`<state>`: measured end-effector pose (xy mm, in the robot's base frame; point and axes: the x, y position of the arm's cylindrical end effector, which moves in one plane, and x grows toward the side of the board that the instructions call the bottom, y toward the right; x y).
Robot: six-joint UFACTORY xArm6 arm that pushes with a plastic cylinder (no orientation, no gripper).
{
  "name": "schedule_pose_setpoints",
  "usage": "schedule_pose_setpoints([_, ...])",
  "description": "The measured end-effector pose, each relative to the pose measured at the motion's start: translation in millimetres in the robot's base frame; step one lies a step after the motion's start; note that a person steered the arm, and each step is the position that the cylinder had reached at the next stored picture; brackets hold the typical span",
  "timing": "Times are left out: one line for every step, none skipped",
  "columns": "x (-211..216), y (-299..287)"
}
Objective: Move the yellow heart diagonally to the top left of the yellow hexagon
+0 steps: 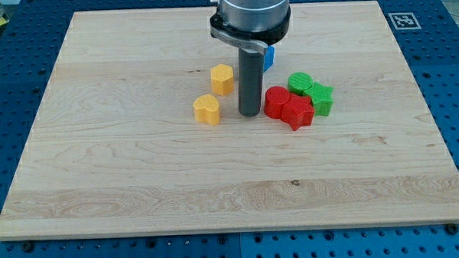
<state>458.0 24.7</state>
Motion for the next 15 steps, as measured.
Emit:
schedule_pose_setpoints([15.7, -3.3])
schedule_pose_setpoints([2.7, -11.2])
schedule_pose_setpoints([-38.6, -11.2])
schedule_pose_setpoints([-45.7, -11.5])
schedule_pose_setpoints([-58.1, -30.6])
schedule_pose_setpoints([-60.9, -36.0])
schedule_pose_setpoints([-30.7, -35.9])
schedule_pose_setpoints([6.2, -35.9])
schedule_pose_setpoints([38.7, -35.5])
schedule_pose_setpoints([38.8, -35.2])
schedule_pose_setpoints([47.1, -35.2])
schedule_pose_setpoints([74.8, -42.6])
schedule_pose_setpoints([28.2, -56.0])
schedule_pose_setpoints([33.9, -77.6])
schedule_pose_setpoints([27.5, -83.4])
